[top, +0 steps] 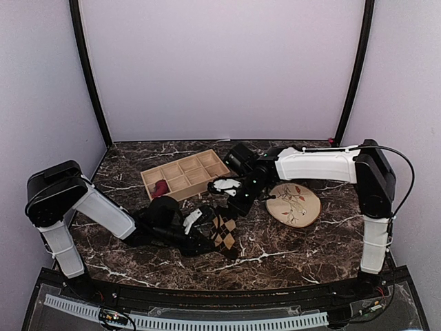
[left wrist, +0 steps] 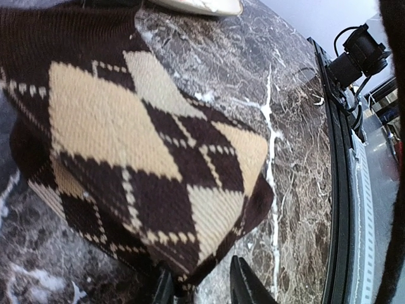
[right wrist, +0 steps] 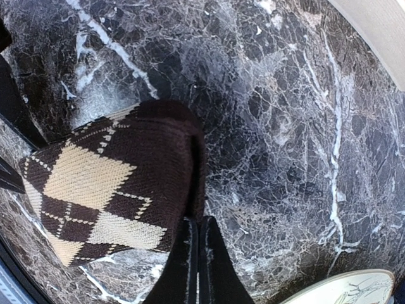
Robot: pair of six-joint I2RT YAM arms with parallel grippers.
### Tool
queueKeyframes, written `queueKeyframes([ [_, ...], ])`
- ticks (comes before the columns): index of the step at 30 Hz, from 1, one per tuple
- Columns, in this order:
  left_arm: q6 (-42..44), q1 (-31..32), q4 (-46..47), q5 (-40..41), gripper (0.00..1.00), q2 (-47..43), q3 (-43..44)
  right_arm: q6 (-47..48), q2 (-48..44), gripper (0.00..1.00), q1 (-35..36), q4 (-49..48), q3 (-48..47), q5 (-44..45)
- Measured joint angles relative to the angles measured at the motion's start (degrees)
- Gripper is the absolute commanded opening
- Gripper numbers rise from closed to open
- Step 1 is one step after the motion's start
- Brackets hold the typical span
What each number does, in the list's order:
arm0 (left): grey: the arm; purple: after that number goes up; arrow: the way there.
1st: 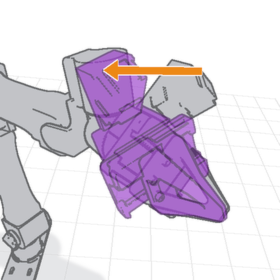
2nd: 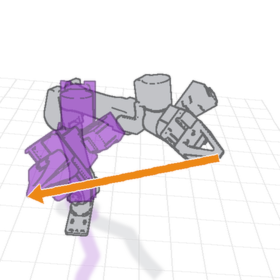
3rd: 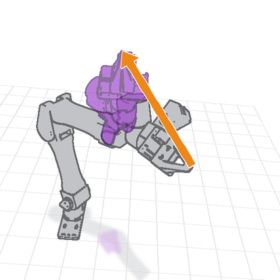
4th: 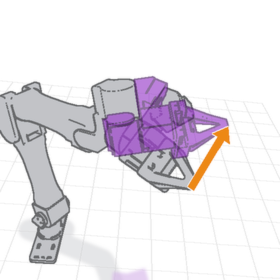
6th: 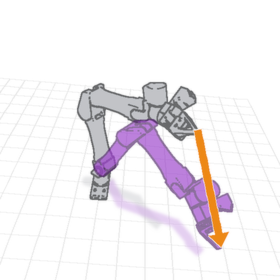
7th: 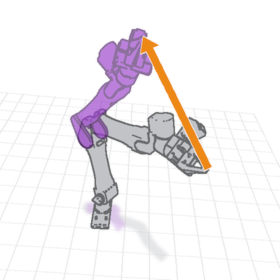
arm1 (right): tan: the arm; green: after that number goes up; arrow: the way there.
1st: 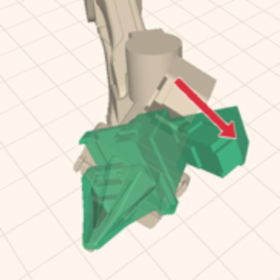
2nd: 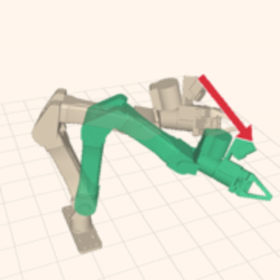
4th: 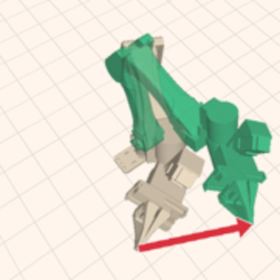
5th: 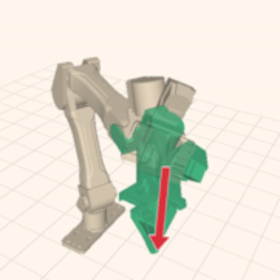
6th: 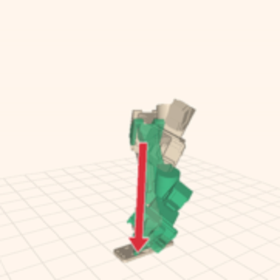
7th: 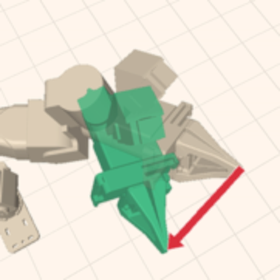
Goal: Roll the socks
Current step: Fold the sock at the center of the board.
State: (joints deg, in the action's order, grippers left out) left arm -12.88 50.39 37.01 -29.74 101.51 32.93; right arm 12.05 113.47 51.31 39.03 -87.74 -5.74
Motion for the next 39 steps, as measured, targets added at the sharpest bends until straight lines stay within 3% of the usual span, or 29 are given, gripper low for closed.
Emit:
queueKeyframes([
  [14,-1.6,0.0,-2.8,-1.7,0.22,-2.1,0.0,0.4,1.4,0.00,-0.1,0.0,-2.0,-0.1],
  [27,-3.9,0.2,0.5,-3.9,0.00,-2.2,-2.3,0.9,3.0,0.00,-0.1,0.1,-3.3,-0.7],
  [39,-4.5,0.7,3.4,-3.8,0.00,-2.2,-4.5,0.8,4.5,0.00,-0.1,0.3,-4.6,-2.4],
])
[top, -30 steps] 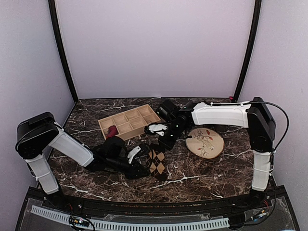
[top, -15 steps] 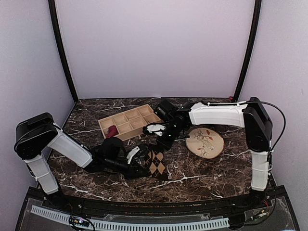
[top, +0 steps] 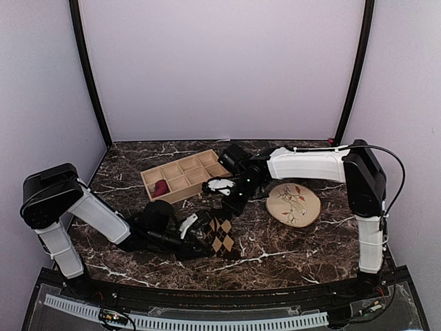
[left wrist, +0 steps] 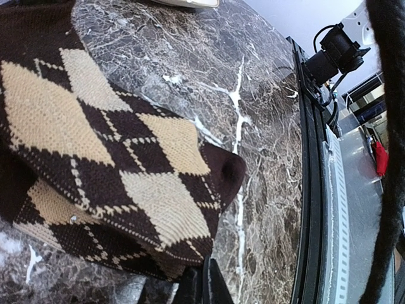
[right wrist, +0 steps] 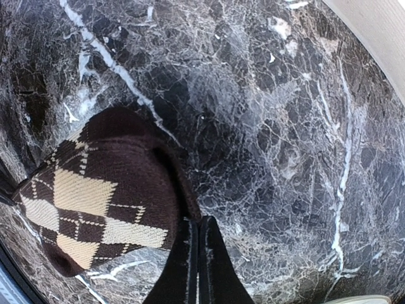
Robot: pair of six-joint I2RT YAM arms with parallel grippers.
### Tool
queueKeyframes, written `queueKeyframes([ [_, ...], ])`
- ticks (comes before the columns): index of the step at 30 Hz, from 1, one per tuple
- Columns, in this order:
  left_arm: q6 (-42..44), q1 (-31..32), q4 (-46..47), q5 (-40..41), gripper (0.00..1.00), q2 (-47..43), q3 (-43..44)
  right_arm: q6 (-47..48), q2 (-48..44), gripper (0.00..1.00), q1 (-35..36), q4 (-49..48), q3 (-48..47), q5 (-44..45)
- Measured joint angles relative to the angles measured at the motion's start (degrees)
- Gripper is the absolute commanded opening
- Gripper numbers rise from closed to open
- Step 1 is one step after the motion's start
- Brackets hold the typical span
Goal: Roll the socks
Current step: Fold the sock at the center of the board.
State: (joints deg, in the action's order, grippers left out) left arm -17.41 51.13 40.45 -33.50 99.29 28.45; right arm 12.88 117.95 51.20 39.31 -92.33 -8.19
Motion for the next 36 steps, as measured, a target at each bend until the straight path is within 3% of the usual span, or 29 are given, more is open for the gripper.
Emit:
queueKeyframes([
  [21,-0.4,1.9,2.1,1.4,0.00,-2.8,-3.8,-1.2,5.3,0.00,3.0,0.1,-4.0,-1.2],
  [25,-0.4,1.9,2.3,1.5,0.00,-2.8,-4.5,-1.8,5.7,0.23,3.5,-0.1,-4.7,-1.2],
  [27,-0.5,2.0,2.4,1.6,0.00,-3.0,-4.7,-2.2,5.7,0.41,3.6,-0.3,-4.7,-1.2],
  [36,-0.5,2.1,2.5,2.4,0.00,-4.4,-5.1,-3.8,3.3,0.47,3.2,-3.9,-0.5,0.4],
])
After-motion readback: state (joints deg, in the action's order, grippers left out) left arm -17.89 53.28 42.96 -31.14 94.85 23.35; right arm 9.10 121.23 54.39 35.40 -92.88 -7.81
